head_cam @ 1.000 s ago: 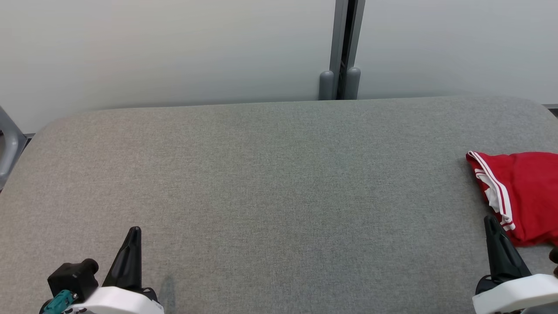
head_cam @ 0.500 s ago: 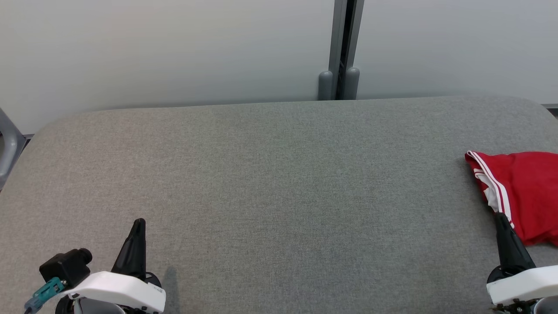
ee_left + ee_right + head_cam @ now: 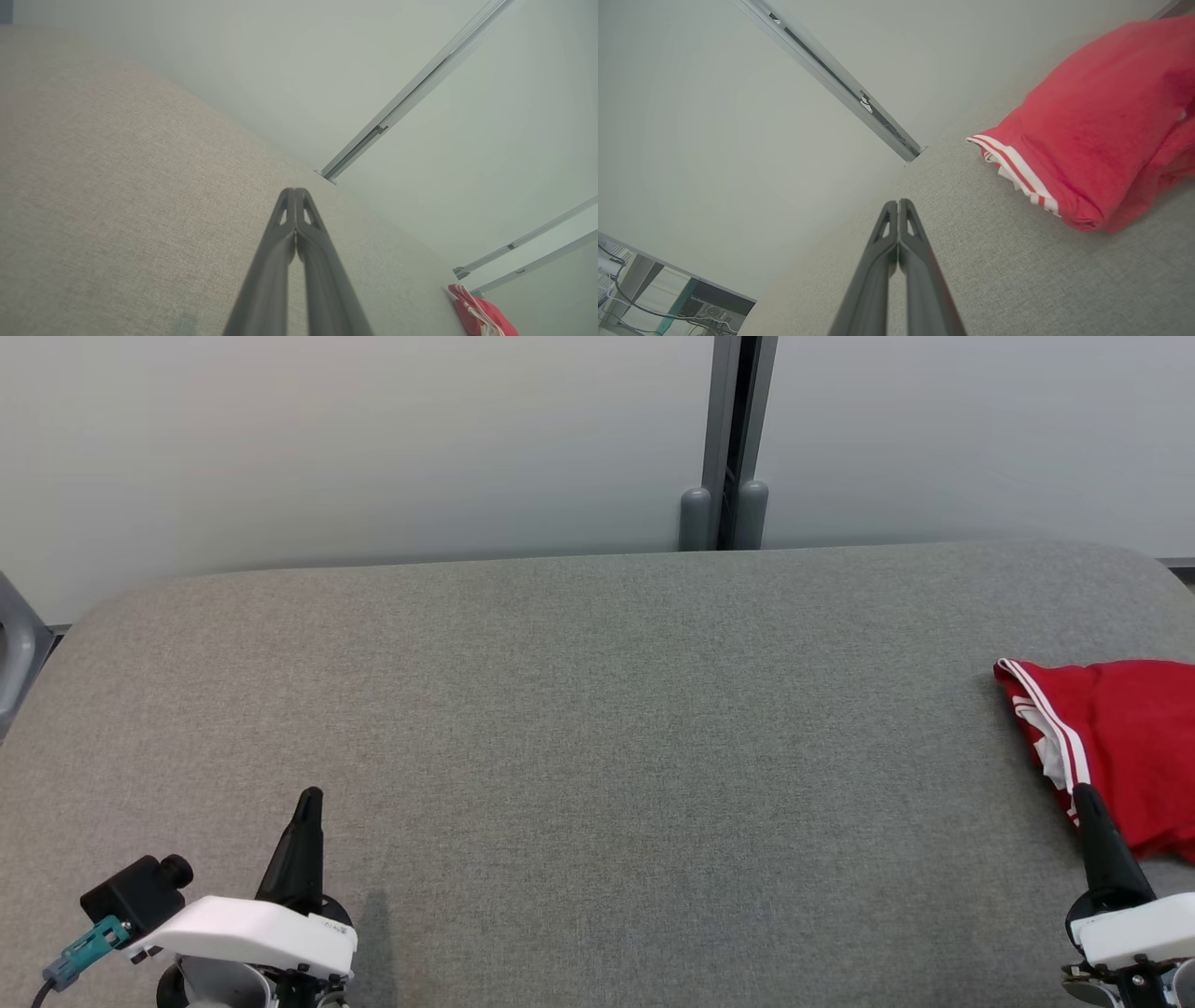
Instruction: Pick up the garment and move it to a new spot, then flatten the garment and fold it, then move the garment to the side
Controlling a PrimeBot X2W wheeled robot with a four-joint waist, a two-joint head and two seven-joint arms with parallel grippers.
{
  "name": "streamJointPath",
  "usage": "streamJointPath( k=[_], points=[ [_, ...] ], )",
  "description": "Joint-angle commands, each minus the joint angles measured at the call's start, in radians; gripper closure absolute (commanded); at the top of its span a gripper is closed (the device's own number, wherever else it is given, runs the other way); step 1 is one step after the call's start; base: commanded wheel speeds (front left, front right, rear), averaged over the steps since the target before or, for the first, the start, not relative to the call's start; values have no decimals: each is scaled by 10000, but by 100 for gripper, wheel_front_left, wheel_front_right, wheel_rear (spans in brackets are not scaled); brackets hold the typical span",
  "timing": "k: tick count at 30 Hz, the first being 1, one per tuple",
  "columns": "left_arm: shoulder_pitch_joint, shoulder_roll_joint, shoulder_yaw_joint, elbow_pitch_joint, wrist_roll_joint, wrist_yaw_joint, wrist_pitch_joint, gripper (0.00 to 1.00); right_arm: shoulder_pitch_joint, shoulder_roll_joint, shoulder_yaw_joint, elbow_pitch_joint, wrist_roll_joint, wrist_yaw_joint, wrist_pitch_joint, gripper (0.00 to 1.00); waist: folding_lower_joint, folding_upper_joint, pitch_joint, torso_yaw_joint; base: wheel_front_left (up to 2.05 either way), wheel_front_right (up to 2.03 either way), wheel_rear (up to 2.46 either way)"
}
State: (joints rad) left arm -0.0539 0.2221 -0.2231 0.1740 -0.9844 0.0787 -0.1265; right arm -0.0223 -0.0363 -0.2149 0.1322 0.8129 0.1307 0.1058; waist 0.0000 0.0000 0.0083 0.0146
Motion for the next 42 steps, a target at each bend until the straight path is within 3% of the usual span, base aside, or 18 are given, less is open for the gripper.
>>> streamJointPath(
  k=[1,42],
  points=[
    [-378,-6,144,-1,-346,-163,21,100,-300,-110,-122,-18,407,1,114,100,0,0,-1,-4,0,0,0],
    [-1270,-988,620,1068,-4007,-1301,341,100,-1097,-153,-1015,1077,4452,1,1218,100,0,0,-20,-74,0,0,0]
  ],
)
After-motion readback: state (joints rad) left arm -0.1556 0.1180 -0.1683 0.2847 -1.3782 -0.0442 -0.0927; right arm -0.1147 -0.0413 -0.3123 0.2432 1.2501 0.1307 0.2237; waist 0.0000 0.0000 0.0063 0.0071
